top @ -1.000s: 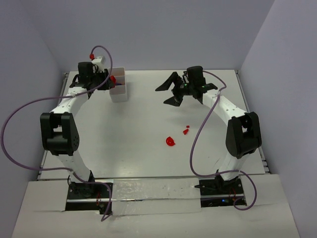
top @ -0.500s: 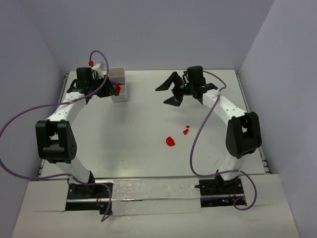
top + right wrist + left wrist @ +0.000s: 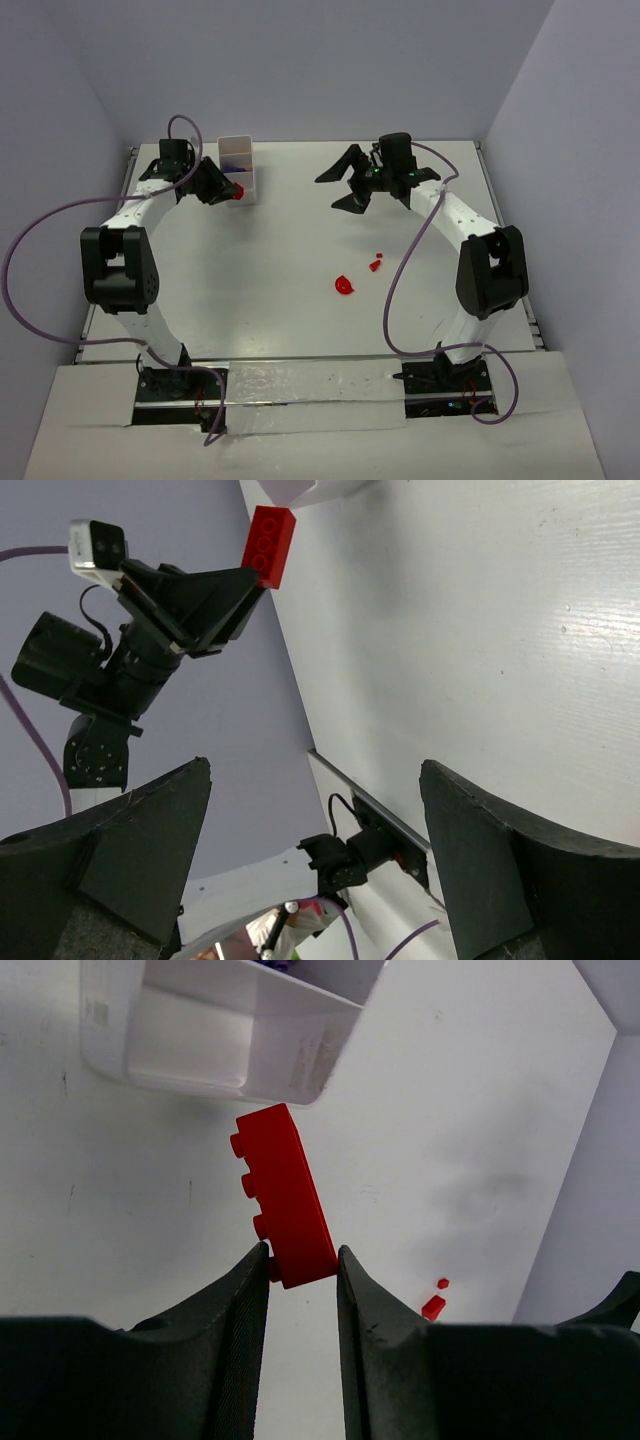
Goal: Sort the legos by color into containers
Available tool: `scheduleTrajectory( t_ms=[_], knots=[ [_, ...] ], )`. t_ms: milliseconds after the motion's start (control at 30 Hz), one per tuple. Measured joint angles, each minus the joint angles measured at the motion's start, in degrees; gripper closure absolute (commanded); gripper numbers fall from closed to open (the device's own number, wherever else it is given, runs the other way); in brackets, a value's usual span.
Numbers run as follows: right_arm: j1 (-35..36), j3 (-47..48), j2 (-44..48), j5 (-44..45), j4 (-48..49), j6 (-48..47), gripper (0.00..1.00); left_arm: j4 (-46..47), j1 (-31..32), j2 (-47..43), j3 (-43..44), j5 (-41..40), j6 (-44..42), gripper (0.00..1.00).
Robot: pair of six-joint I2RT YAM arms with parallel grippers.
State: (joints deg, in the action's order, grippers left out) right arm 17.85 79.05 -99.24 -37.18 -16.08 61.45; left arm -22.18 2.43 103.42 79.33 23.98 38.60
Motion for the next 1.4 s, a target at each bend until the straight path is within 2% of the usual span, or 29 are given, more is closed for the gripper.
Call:
scheduleTrajectory(
  t_ms=[433,667,867,1133,1233,1400],
  knots=[
    [-0.4,-0.7,0.0,0.0,0.2,0.0,0.08,0.7,-2.2,2.3,0.3,3.7,7.7,0.98],
    [-0.4,-0.7,0.0,0.0,0.2,0.0,0.08,3.2,-2.2,2.4,0.3,5.4,10.6,0.94],
    [-0.4,-0.7,0.0,-0.2,0.2,0.0,0.08,5.4,-3.4,2.8,0.9,6.1,13.5,0.84],
    [-0.4,-0.7,-0.1,-0.4,0.2,0.0,0.08,7.3,-5.2,5.0,1.6,6.1,16.4,0.82],
    [-0.4,-0.7,-0.3,-0.4,0.3,0.1,0.08,8.2,-5.3,5.7,1.6,6.1,17.1,0.77],
    [-0.4,-0.7,-0.6,-0.4,0.3,0.0,0.08,9.3,-5.3,6.9,2.2,6.3,18.1,0.55]
  ],
)
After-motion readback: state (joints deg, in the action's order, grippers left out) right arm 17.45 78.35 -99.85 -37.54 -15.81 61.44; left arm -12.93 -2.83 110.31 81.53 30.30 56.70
